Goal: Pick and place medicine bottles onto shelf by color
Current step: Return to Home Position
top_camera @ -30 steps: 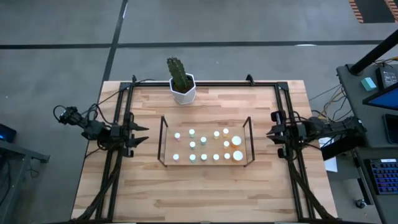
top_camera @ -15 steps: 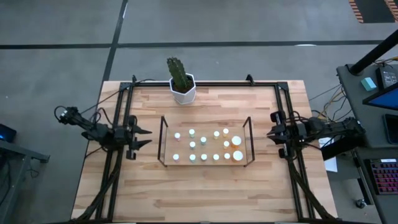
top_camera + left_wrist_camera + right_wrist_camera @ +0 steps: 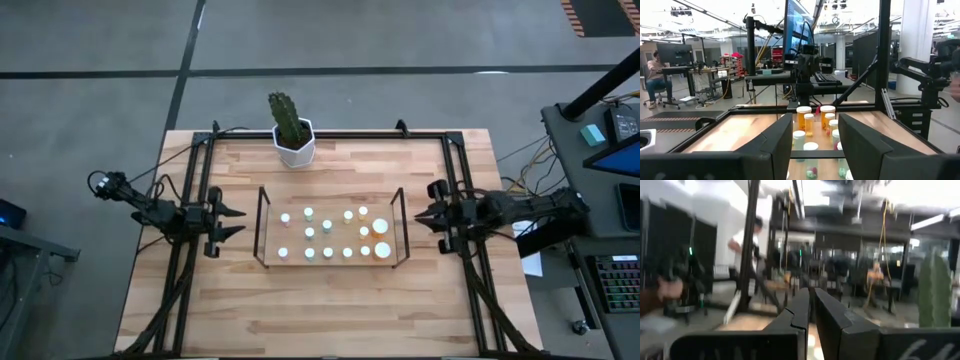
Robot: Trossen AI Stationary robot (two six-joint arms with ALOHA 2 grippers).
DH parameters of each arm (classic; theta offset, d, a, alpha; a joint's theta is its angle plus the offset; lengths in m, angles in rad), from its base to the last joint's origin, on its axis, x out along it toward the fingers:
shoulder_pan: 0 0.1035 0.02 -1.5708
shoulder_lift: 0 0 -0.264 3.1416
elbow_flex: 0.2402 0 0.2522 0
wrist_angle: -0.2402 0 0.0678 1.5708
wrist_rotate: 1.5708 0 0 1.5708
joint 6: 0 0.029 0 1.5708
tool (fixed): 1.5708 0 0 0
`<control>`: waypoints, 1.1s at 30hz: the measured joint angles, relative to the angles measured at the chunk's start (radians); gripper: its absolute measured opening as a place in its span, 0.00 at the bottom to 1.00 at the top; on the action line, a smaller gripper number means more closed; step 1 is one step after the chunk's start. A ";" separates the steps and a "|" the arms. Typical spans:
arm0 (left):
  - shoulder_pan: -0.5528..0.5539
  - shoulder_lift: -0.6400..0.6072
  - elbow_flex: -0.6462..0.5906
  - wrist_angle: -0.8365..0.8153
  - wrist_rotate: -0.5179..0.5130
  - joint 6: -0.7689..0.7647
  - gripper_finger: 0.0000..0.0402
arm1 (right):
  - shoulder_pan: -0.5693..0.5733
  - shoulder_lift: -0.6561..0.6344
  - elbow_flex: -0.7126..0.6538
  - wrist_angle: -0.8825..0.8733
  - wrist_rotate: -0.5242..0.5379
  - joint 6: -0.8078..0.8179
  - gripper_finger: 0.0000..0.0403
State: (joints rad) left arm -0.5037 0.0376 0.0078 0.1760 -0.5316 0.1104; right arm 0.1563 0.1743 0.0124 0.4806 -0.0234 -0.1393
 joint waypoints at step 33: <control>0.000 0.001 0.002 0.033 -0.056 0.061 0.36 | 0.001 0.202 0.396 -0.405 0.174 0.122 0.04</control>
State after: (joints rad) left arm -0.5034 0.0387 0.0097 0.2092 -0.5873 0.1711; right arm 0.1570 0.3760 0.4085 0.0758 0.1504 -0.0178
